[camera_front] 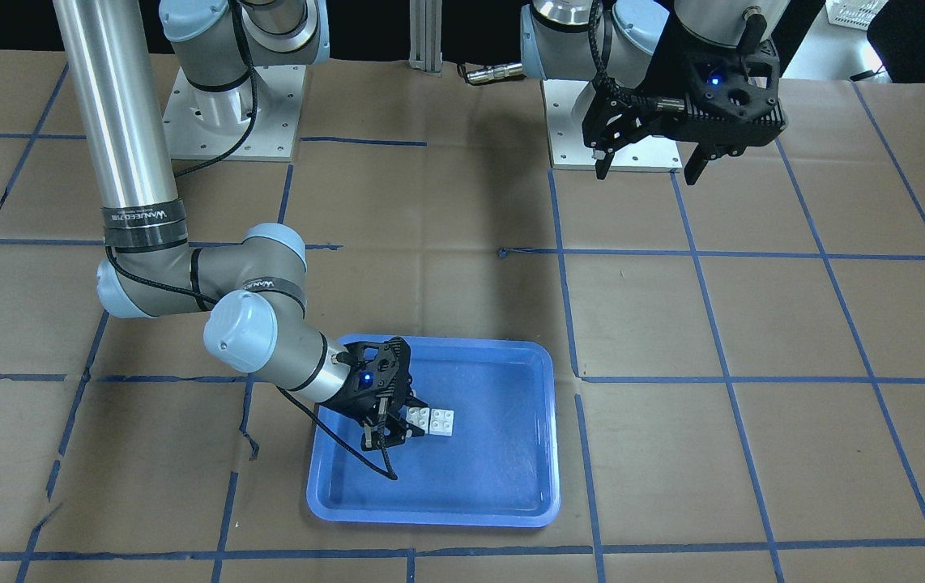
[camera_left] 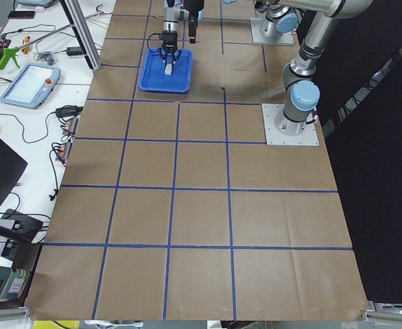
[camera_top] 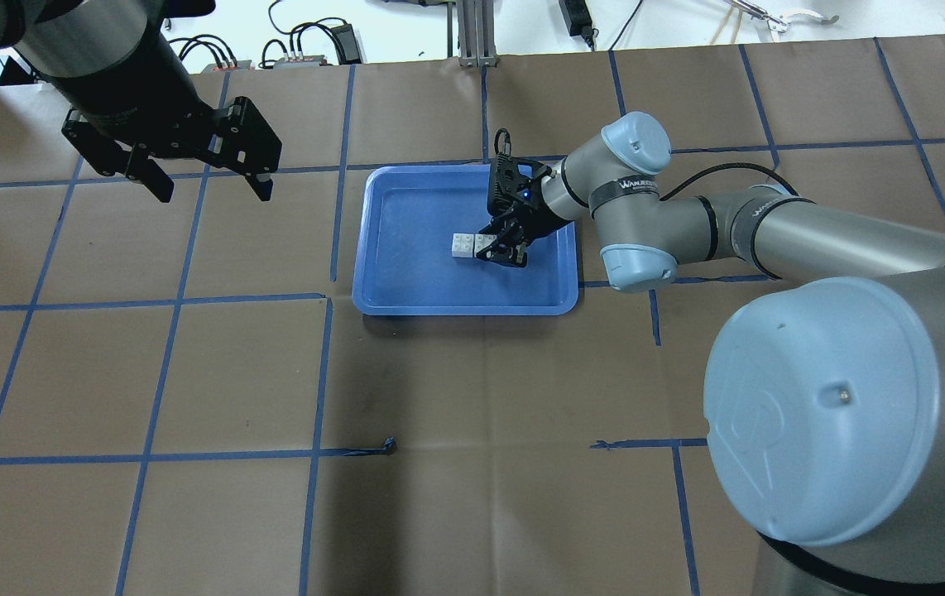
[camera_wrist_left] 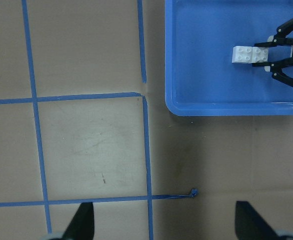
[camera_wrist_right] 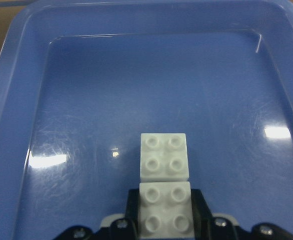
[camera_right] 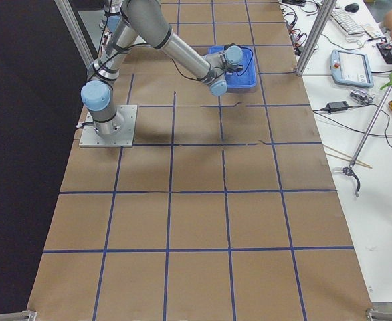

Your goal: Assemble white blocks and place on blue tray

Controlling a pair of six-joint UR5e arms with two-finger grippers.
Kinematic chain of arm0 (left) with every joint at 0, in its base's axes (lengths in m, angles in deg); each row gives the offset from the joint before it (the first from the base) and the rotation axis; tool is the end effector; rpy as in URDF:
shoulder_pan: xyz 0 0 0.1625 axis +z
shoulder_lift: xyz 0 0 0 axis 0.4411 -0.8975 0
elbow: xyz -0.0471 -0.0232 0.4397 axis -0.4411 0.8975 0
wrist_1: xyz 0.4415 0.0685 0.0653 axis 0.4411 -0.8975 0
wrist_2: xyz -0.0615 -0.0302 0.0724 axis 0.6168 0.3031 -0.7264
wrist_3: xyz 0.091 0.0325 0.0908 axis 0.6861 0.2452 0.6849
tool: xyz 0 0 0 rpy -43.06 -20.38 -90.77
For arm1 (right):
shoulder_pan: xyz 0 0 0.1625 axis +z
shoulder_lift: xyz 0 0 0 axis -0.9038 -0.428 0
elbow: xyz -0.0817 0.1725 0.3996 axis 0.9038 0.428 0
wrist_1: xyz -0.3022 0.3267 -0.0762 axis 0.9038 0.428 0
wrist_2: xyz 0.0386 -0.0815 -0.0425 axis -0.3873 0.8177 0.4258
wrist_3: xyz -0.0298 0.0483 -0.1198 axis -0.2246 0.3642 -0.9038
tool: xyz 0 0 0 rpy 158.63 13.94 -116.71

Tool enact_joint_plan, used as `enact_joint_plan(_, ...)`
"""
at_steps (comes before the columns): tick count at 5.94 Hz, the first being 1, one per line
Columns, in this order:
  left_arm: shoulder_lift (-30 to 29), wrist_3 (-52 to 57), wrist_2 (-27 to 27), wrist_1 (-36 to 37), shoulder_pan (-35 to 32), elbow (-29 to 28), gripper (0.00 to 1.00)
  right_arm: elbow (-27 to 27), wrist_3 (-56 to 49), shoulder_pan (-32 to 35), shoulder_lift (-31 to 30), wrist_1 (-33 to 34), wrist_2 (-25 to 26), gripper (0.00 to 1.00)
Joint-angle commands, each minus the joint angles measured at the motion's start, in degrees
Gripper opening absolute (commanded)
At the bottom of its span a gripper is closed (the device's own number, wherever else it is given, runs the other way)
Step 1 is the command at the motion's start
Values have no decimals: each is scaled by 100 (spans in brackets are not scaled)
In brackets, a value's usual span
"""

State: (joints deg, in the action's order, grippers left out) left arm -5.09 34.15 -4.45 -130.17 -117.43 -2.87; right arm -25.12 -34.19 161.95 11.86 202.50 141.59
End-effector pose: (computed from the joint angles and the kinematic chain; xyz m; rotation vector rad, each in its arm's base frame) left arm -0.1453 -0.5143 0.5231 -0.0655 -3.1358 0.0280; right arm 0.2953 -0.6480 0.1109 -1.7838 1.9493 -0.6757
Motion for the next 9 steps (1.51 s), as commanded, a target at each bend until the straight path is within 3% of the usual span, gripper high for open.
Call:
enact_joint_plan(1,30,-8,-2,1,3,2,99,-16,0,0,-4,-4,2,29)
enact_joint_plan(2,38,18,-28,1,3,-7,99,1,0,0,-4,-4,-6,32)
enact_joint_plan(4,47,10,-28,1,3,-7,99,1,9,0,4,-22,-6,69)
enact_joint_plan(7,47,9,-28,1,3,2,99,1,0,0,5,-4,-279,70)
enact_joint_plan(9,47,9,-20,1,3,2,99,1,0,0,-4,-13,-261,81)
